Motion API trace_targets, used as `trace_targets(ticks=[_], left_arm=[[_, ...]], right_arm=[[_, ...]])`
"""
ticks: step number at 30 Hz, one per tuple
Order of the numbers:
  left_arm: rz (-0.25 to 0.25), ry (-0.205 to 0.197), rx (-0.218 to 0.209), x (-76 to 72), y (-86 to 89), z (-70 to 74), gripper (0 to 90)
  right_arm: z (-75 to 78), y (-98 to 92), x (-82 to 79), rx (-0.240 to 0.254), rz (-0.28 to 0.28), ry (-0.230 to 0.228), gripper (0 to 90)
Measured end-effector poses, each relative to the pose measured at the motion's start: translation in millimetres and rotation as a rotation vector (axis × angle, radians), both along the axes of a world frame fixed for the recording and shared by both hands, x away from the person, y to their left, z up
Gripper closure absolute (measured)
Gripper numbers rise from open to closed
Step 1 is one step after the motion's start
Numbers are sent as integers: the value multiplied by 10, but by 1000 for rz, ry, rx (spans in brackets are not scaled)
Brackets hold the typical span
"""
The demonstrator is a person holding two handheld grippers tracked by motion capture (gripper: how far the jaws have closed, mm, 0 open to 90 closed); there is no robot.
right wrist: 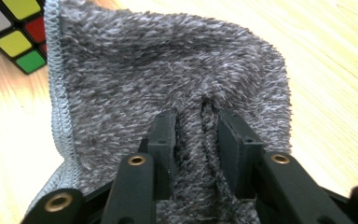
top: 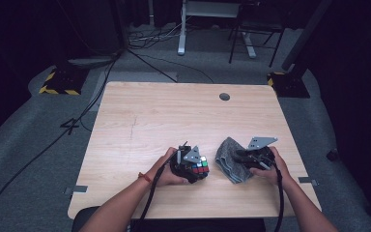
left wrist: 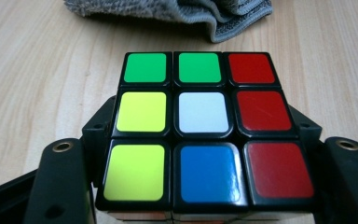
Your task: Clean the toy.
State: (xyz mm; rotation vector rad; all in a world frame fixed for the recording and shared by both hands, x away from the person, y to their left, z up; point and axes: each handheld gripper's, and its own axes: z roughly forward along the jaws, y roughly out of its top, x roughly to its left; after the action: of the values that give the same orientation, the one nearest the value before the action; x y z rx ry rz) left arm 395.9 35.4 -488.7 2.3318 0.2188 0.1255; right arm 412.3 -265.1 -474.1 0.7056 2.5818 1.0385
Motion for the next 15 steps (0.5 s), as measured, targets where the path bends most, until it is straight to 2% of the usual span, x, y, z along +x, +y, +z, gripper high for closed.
trace_targets(ticks=[3,5,11,13,15], left_arm=[[1,7,4,7,21,-6,312],[-4,20,12,7,37,-7,269],[-23,27,40,-18,155,24,168],[-15,34,21,-26,213,48,161],[-20,35,22,-42,262,72,166]], right_arm=[[15,6,-13,4,4,-5,636],[36,12,-28,10,9,-12,621],[144,35,-84,36,14,-43,493],[204,40,-116,51,15,-61,458],[265,59,-157,65,27,-73,432]])
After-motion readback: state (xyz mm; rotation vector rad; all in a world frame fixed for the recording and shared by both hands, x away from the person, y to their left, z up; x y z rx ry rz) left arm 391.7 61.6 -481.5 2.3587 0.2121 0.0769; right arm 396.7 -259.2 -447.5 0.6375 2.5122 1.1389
